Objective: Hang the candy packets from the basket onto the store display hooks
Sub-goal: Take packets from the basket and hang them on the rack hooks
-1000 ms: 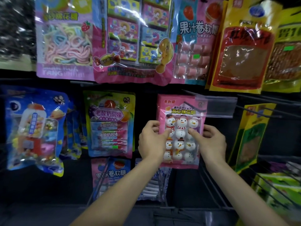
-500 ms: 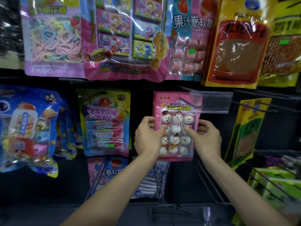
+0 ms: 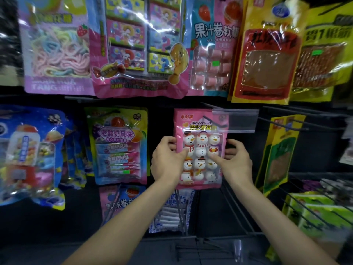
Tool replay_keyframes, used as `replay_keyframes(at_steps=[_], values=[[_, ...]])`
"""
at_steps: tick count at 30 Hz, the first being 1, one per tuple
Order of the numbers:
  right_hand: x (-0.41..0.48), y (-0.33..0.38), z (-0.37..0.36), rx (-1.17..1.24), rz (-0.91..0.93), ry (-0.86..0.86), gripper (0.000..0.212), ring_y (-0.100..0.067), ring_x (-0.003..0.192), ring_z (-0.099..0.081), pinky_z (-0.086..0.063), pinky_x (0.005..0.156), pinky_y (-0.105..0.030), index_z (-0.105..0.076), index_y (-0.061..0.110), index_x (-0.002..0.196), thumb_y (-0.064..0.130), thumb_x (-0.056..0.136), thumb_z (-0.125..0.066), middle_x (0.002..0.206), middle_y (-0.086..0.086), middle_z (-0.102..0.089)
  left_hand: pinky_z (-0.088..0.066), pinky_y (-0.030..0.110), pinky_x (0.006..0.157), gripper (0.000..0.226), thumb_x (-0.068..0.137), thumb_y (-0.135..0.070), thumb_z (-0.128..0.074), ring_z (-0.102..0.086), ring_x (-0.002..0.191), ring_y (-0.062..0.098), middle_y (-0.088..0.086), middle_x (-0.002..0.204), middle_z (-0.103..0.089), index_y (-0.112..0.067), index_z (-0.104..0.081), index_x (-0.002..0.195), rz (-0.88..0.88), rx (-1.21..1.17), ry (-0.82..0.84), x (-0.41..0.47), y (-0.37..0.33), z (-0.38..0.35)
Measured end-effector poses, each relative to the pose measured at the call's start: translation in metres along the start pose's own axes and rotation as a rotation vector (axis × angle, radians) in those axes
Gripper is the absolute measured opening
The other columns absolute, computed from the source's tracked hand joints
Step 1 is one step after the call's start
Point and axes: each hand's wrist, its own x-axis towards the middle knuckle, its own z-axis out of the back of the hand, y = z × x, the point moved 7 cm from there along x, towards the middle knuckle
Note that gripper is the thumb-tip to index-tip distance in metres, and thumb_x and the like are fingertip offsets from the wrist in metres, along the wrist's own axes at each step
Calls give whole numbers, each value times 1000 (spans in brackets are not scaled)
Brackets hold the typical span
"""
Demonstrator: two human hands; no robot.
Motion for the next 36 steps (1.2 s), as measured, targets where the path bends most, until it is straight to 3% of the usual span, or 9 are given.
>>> replay_keyframes(at_steps=[4, 13, 19, 22, 25, 28, 31, 33, 36], values=[[-6, -4, 8, -82, -7, 2, 87, -18, 107, -62, -50, 77, -28, -49, 25, 149, 33, 75, -94, 120, -2, -62, -62, 41, 81, 51, 85, -40, -85, -68, 90, 9, -17, 101, -63, -31, -58, 127, 16, 60, 36, -6, -3, 7], [-73, 26, 41, -207, 127, 122, 80, -4, 119, -50, -42, 94, -24, -49, 32, 148, 34, 80, -91, 131, 9, -51, -59, 44, 90, 56, 89, -49, -78, -62, 104, 8, -13, 120, -61, -35, -53, 138, -58, 237, 151, -53, 0, 58], [-152, 52, 51, -321, 191, 426, 87, 2, 129, -42, -36, 107, -20, -44, 33, 153, 36, 80, -90, 146, 16, -41, -54, 38, 100, 47, 95, -57, -64, -58, 123, 8, -17, 138, -58, -40, -56, 138, -255, 455, 363, -126, -8, 109], [-201, 57, 49, -364, 233, 594, 94, 6, 133, -36, -34, 113, -20, -38, 34, 157, 40, 79, -90, 151, 16, -36, -52, 39, 101, 54, 96, -60, -59, -54, 133, 9, -19, 148, -51, -42, -49, 146, -310, 610, 443, -166, 3, 135], [-253, 52, 46, -391, 194, 758, 97, 4, 139, -32, -34, 109, -20, -26, 46, 159, 47, 83, -85, 159, 25, -20, -45, 36, 112, 67, 96, -68, -50, -43, 144, 10, -18, 159, -39, -42, -35, 157, -353, 748, 544, -207, 25, 153], [-300, 40, 43, -439, 154, 879, 100, -2, 150, -24, -37, 116, -28, -16, 54, 159, 56, 84, -81, 163, 32, -6, -33, 37, 121, 76, 95, -71, -48, -32, 152, 13, -14, 166, -28, -40, -27, 162, -372, 841, 628, -244, 52, 169], [-342, 13, 40, -506, 126, 1000, 101, -10, 156, -16, -33, 123, -42, -9, 56, 159, 74, 81, -70, 167, 29, 5, -44, 48, 115, 78, 89, -71, -51, -49, 144, 25, 0, 160, -46, -32, -44, 156, -438, 889, 661, -278, 81, 187], [-368, -16, 37, -596, 103, 1066, 101, -14, 157, -15, -30, 125, -43, -12, 52, 161, 84, 78, -60, 169, 20, 1, -46, 52, 112, 77, 87, -71, -51, -53, 141, 29, 5, 156, -51, -29, -50, 152, -438, 947, 714, -298, 108, 196], [-401, -69, 28, -662, -68, 1128, 97, -18, 149, -34, -34, 120, -34, -32, 32, 161, 80, 81, -59, 160, 3, -31, -46, 53, 111, 74, 86, -67, -54, -57, 136, 32, 9, 150, -56, -24, -57, 147, -450, 1000, 765, -327, 152, 210]])
